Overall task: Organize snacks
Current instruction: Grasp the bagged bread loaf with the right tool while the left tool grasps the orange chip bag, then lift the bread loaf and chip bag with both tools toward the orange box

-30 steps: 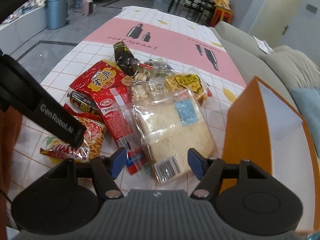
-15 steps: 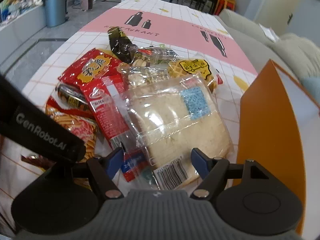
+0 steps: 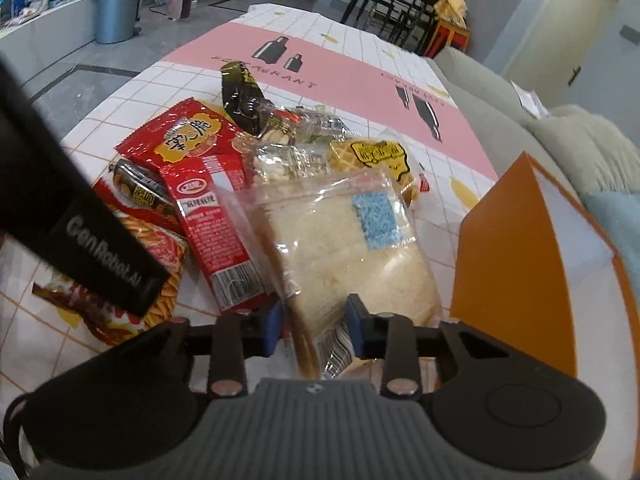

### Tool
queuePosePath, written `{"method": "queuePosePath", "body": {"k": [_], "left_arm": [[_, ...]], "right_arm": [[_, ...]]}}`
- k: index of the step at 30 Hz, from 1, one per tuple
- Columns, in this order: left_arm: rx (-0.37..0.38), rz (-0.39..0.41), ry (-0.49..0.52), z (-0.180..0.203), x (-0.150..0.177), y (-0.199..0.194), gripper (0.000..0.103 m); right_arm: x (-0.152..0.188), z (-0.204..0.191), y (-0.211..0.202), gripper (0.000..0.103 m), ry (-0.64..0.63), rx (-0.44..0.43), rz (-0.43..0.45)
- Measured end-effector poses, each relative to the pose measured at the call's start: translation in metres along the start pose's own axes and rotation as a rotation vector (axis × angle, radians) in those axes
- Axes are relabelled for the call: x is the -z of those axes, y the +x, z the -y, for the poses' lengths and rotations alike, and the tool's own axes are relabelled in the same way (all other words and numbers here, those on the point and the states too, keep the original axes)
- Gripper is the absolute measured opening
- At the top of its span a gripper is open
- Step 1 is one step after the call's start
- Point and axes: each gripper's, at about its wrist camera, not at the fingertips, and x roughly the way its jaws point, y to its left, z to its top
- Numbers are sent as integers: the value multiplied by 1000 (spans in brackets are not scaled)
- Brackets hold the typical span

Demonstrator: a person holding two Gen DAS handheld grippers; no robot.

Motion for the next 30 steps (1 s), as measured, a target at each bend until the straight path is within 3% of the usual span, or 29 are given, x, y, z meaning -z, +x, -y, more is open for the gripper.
{"method": "queuePosePath", "body": {"k": [10, 15, 19, 25, 30], "left_arm": [[-4, 64, -29, -13, 9, -21, 44], [7, 112, -37, -16, 15, -38, 44], [5, 136, -36, -18, 21, -48, 44], [23, 146, -36, -22, 30, -55, 44], [38, 146, -32, -19, 33, -55, 43]], "right_arm": [[-10, 6, -32, 18, 39, 3, 45], [-19, 12, -53, 14, 88, -50, 45], [-25, 25, -71, 13, 209, -142, 26], [-19, 55, -91, 13, 508, -349, -4], [-5, 58, -83, 13, 581, -330, -66]]}}
